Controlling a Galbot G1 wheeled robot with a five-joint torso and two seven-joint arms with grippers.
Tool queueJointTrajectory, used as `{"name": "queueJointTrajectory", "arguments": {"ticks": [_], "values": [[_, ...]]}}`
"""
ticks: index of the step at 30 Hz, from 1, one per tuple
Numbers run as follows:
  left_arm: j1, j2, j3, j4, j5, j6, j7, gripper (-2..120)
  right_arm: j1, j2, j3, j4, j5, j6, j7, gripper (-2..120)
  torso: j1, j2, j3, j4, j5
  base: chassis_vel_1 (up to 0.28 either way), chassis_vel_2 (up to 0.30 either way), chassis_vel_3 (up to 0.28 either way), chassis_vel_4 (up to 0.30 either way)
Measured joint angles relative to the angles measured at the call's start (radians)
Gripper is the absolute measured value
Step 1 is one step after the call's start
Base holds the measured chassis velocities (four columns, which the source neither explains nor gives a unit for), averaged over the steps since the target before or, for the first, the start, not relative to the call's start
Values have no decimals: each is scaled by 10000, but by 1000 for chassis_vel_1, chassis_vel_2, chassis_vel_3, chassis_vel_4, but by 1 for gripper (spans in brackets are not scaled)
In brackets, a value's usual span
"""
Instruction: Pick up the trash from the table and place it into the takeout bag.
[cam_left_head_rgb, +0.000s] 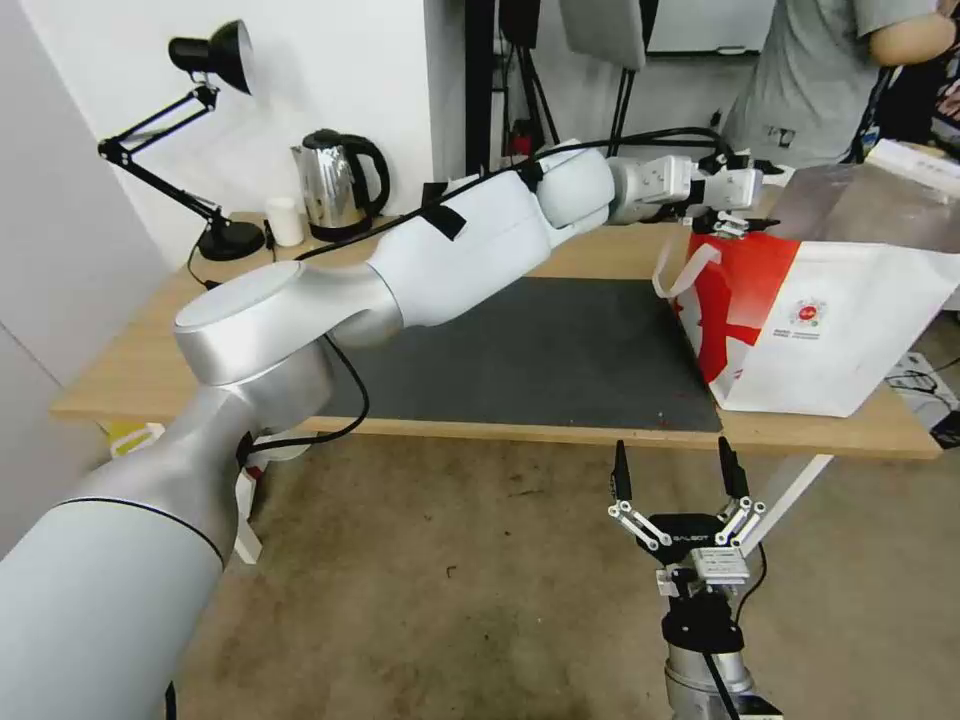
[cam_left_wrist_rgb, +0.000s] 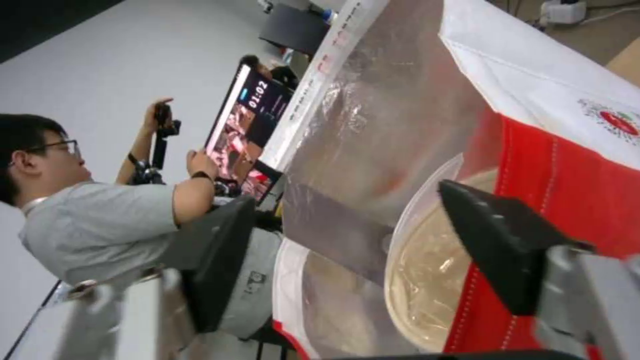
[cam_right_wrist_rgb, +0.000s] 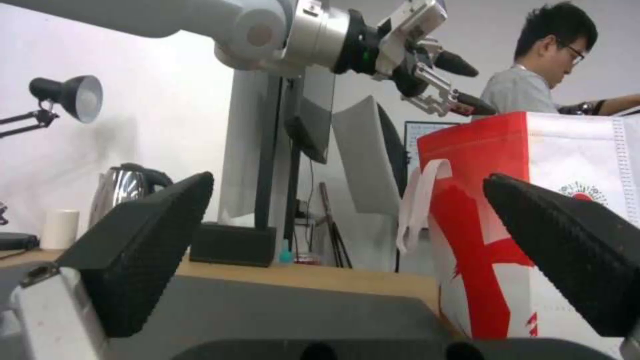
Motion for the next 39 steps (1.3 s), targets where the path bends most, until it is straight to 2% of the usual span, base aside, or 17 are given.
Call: {"name": "queueJointTrajectory", "arguments": {"ticks": [2,5,9,12,20,26,29,33,34,36,38,39], "values": [[-14,0,-7,-15,-6,0,1,80,0,0,0,0,0,0,0,100,0,0,1,0,1,0,0,0,0],[-63,7,-29,-47,-14,13,11,93,0,0,0,0,0,0,0,100,0,-1,1,-1,1,0,0,0,0],[-213,190,-107,-246,-177,188,16,99,0,0,0,0,-1,0,0,100,0,-1,0,-3,0,0,0,0,0],[-350,423,-114,-470,-400,398,13,100,0,0,0,0,-1,0,0,100,0,-1,0,0,0,0,0,0,0],[-657,1810,-210,-1539,-1118,981,-1,100,0,0,0,0,-1,0,0,100,0,-1,0,4,-4,0,0,0,0],[-662,2161,-241,-1868,-1237,1124,-58,100,0,0,0,0,0,0,0,100,0,-1,0,-2,0,0,0,0,0],[-662,2651,-227,-2326,-1523,1348,-281,100,0,0,0,0,0,0,0,100,0,-2,0,-1,-1,0,0,0,0],[-661,2829,-220,-2491,-1637,1427,-368,100,0,0,0,0,0,0,0,100,0,-3,0,1,-2,0,0,0,0],[-661,3197,-211,-2844,-1869,1618,-602,100,0,0,0,0,0,0,0,100,0,-2,0,-1,-2,0,0,0,0],[-660,3378,-204,-3034,-1983,1716,-739,100,0,0,0,0,0,0,0,100,0,-3,0,1,-2,0,0,0,0],[-629,4101,-211,-3848,-2329,2050,-1341,100,0,0,0,0,-1,0,0,100,0,-3,0,0,-2,0,0,0,0],[-629,4101,-211,-3848,-2329,2050,-1341,100,0,0,0,0,-1,0,0,100,0,-3,0,0,-2,0,0,0,0]]}}
